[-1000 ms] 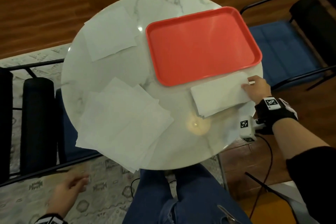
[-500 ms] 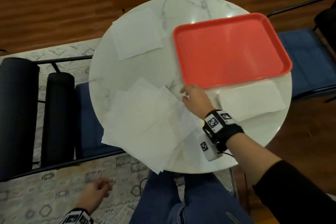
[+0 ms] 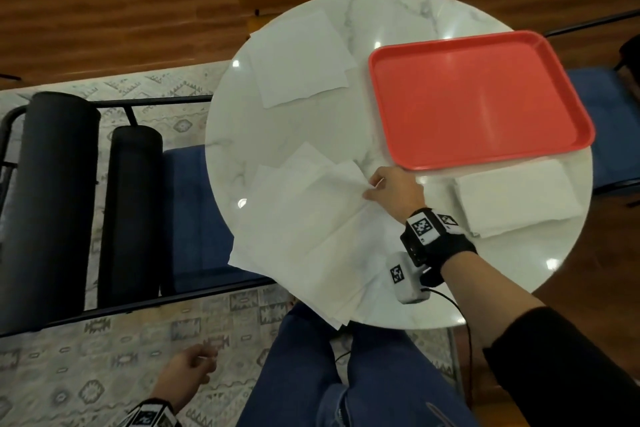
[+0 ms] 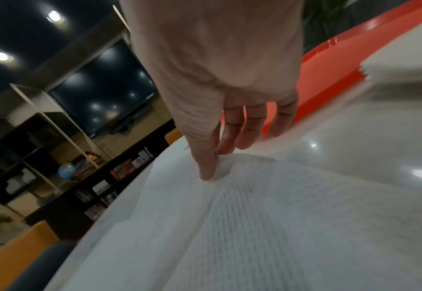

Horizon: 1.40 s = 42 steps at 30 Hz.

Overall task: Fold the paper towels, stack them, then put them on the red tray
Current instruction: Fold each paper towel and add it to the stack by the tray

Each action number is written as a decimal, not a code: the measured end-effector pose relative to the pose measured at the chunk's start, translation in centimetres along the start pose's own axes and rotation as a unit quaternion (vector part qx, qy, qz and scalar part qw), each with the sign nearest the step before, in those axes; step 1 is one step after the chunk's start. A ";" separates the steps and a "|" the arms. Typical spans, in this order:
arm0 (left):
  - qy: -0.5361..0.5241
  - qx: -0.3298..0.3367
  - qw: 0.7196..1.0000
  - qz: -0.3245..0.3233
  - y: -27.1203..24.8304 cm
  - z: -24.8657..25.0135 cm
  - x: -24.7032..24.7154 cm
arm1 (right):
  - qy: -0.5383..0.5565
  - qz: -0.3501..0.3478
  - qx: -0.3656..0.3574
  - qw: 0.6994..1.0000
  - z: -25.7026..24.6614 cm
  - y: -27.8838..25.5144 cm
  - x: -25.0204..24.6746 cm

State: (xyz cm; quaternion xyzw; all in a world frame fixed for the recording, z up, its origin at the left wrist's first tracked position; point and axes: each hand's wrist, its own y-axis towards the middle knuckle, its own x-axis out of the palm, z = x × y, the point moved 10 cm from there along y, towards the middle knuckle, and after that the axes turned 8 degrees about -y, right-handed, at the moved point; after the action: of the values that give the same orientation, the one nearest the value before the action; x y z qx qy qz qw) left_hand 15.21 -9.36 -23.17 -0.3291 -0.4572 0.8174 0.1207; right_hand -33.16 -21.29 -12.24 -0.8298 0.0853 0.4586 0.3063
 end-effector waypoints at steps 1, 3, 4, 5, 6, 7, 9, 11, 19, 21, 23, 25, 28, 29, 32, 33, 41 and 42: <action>0.007 0.015 1.000 -0.003 -0.3 0.9 -0.2 | 0.002 0.008 -0.015 1.000 -0.4 -0.3 -0.7; 0.021 0.074 0.997 -0.007 -0.7 4.1 -0.7 | 0.034 0.007 -0.058 0.998 -1.4 -1.1 -2.0; 0.023 0.117 0.993 -0.004 -1.0 6.4 -1.1 | 0.064 -0.004 -0.080 0.995 -2.0 -1.6 -2.6; 0.018 0.165 0.986 0.005 -1.5 9.0 -1.7 | 0.095 -0.020 -0.098 0.991 -2.5 -2.0 -3.0; 0.014 0.210 0.977 0.021 -2.1 11.7 -2.3 | 0.123 -0.041 -0.114 0.985 -3.2 -2.5 -3.3; 0.004 0.254 0.967 0.034 -2.9 14.8 -2.8 | 0.150 -0.060 -0.125 0.979 -3.8 -3.0 -3.6; -0.025 0.324 0.945 0.043 -4.5 21.0 -3.2 | 0.188 -0.092 -0.139 0.968 -4.9 -4.0 -3.9; -0.027 0.381 0.924 0.026 -5.9 26.9 -2.7 | 0.219 -0.106 -0.143 0.959 -5.9 -5.0 -4.4; 0.100 0.429 0.886 -0.145 -7.5 36.8 1.4 | 0.417 -0.107 -0.138 0.892 -6.3 -7.6 -6.9; 0.072 0.417 0.885 -0.196 -7.6 37.3 1.8 | 0.464 -0.108 -0.114 0.872 -5.3 -7.6 -7.0; 0.078 0.409 0.879 -0.232 -7.6 38.0 2.5 | 0.463 -0.120 -0.092 0.873 -4.2 -7.1 -6.3; 0.119 0.402 0.873 -0.249 -6.9 38.6 3.6 | 0.427 -0.123 -0.074 0.893 -3.1 -5.9 -5.3; 0.211 0.382 0.871 -0.226 -4.3 38.9 5.4 | 0.375 -0.103 -0.049 0.920 -1.7 -3.8 -3.9; 0.236 0.383 0.869 -0.208 -3.4 39.1 5.9 | 0.358 -0.095 -0.043 0.928 -1.3 -3.2 -3.4; 0.266 0.410 0.865 -0.118 -1.6 39.9 6.4 | 0.295 -0.055 -0.034 0.953 -0.2 -1.6 -2.7; 0.253 0.415 0.869 -0.092 -1.2 40.0 6.2 | 0.280 -0.039 -0.032 0.959 0.2 -1.2 -2.6; 0.172 0.492 0.853 -0.013 -1.9 38.2 5.8 | 0.152 0.043 -0.044 0.986 1.6 -2.7 -3.2; 0.155 0.509 0.847 -0.016 -2.5 37.6 5.8 | 0.141 0.049 -0.052 0.987 1.9 -3.2 -3.1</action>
State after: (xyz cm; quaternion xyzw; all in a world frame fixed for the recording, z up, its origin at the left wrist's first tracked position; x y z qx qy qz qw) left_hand -13.77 -30.23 -9.87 -0.3368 0.0422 0.8717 0.3534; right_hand -34.87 -18.02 -9.10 -0.8958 0.1442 0.3554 0.2247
